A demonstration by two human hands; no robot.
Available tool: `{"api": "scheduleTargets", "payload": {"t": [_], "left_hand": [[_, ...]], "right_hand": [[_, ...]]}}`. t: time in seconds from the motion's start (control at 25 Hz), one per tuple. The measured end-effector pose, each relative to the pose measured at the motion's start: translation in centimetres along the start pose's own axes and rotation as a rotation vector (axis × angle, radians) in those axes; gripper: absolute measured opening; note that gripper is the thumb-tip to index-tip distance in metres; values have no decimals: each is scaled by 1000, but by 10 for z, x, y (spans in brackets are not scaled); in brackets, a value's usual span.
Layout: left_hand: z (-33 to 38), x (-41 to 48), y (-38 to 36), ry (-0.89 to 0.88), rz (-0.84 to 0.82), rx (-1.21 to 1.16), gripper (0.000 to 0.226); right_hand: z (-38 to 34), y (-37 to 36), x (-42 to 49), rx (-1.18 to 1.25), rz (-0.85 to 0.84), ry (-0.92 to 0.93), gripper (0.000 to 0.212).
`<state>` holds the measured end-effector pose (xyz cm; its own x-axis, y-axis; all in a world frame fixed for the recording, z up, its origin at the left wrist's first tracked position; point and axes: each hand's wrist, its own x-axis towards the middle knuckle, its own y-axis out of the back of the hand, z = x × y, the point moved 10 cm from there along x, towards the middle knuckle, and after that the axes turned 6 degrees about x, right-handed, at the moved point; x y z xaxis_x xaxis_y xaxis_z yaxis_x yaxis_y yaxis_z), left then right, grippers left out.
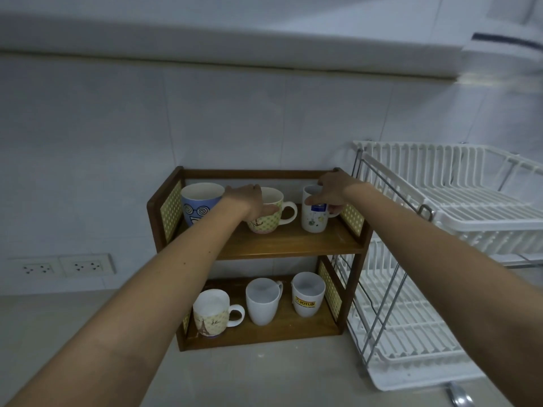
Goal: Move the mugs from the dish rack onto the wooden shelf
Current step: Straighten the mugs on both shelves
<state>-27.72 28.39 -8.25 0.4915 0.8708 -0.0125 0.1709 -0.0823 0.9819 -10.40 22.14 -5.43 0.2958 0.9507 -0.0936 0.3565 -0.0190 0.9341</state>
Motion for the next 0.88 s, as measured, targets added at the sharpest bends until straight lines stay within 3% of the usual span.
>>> {"api": "scheduleTargets", "payload": {"t": [0.12,0.28,0.44,0.6,0.76,0.88], "left_hand": [[1,-8,4,-47,68,9,91],[-48,-28,21,60,182,-68,90],[-84,-44,2,30,-5,-117,73],[-92,-46,3,131,55,-69,82],[-97,-41,-3,181,46,-116,93],[-96,-37,4,181,66,-57,84]], "right_hand": [[0,-6,-6,-128,-12,-22,67],[-26,20,-23,-321,397,102,63],[-67,-16,-23,-269,220,242,70],[-89,-46,-13,-329,112,248,78],[-87,-45,-5,-276,116,220,83],[-89,-43,-1,-308,116,215,81]]}}
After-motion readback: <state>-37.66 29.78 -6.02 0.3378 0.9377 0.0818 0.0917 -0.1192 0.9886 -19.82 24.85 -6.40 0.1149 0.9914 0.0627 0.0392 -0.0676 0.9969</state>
